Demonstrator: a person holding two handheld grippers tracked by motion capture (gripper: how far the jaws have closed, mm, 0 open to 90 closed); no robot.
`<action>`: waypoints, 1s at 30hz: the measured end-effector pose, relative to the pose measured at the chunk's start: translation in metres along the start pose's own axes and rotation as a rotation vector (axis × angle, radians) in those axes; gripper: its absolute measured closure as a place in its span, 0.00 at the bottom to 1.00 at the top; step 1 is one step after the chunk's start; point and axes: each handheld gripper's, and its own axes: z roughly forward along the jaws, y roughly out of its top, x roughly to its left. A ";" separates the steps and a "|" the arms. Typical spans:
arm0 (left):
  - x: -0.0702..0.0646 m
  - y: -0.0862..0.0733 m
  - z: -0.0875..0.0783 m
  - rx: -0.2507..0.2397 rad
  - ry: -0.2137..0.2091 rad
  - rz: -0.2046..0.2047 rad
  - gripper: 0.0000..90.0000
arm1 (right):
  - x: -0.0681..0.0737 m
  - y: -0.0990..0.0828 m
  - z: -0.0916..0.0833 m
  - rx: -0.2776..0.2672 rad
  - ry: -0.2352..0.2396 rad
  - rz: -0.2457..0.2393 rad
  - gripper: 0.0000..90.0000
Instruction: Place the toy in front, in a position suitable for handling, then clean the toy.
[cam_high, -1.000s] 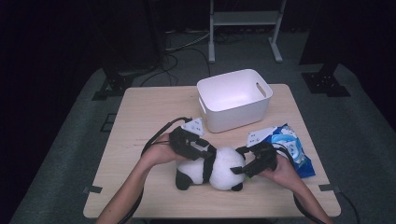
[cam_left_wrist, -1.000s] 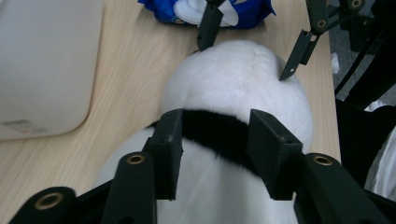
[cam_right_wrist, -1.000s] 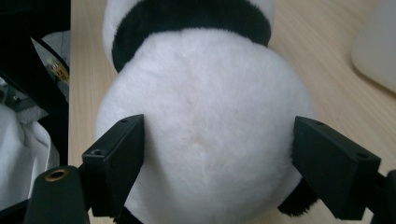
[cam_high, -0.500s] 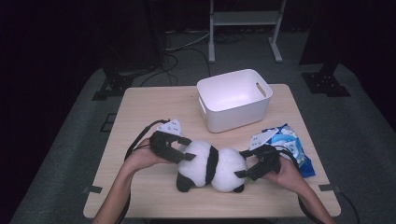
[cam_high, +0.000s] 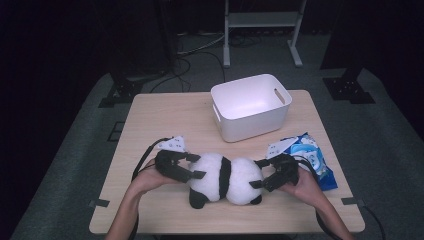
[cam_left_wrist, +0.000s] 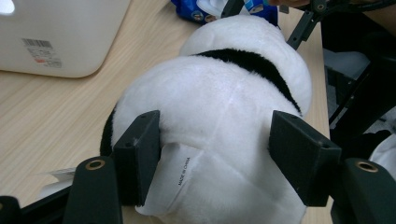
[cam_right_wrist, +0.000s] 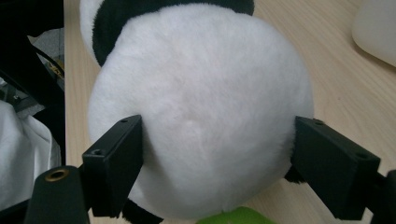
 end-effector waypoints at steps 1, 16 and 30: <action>0.000 0.000 0.000 0.000 0.001 0.000 0.37 | 0.000 -0.001 0.000 -0.002 0.003 0.002 0.20; -0.001 0.000 0.002 0.015 0.005 0.004 0.33 | -0.002 0.001 -0.040 -0.025 -0.079 0.001 0.24; -0.004 0.000 0.004 0.028 0.016 0.020 0.29 | -0.034 -0.024 -0.087 0.035 -0.234 0.081 0.25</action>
